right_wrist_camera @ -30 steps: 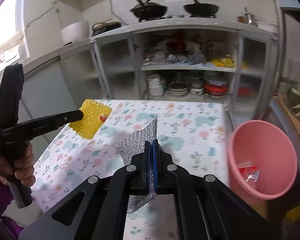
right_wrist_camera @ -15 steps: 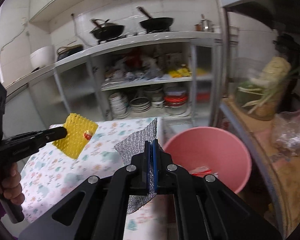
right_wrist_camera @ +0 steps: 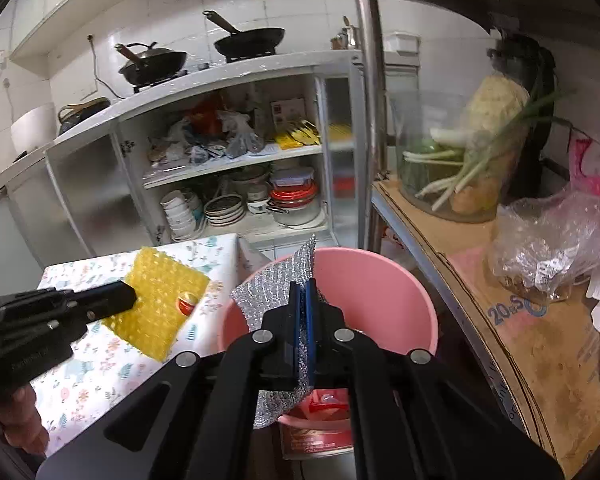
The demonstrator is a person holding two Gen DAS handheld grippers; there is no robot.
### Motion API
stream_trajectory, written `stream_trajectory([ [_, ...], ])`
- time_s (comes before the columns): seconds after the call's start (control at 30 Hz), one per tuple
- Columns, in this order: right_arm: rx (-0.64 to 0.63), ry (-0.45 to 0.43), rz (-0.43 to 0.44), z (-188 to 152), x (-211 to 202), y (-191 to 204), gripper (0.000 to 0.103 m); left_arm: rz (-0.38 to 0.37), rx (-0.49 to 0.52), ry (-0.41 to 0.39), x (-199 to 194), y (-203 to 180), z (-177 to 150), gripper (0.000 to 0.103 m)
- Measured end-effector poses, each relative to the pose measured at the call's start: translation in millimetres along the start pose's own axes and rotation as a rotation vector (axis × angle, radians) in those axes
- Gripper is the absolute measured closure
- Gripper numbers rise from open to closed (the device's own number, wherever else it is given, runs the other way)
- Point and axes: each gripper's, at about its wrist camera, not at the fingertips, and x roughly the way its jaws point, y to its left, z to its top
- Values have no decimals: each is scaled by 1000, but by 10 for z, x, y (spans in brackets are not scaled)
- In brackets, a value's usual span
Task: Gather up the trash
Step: 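Carry the yellow foam and silver mat over the pink bucket and release both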
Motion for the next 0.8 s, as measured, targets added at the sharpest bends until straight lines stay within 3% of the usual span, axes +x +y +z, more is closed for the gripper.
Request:
stream_trajectory([
  [0.33, 20, 37, -50, -57, 237, -143, 100, -39, 34, 80, 531, -224, -107, 97],
  [0.8, 24, 74, -65, -109, 436, -214, 100, -43, 19, 123, 837, -213, -175, 97],
])
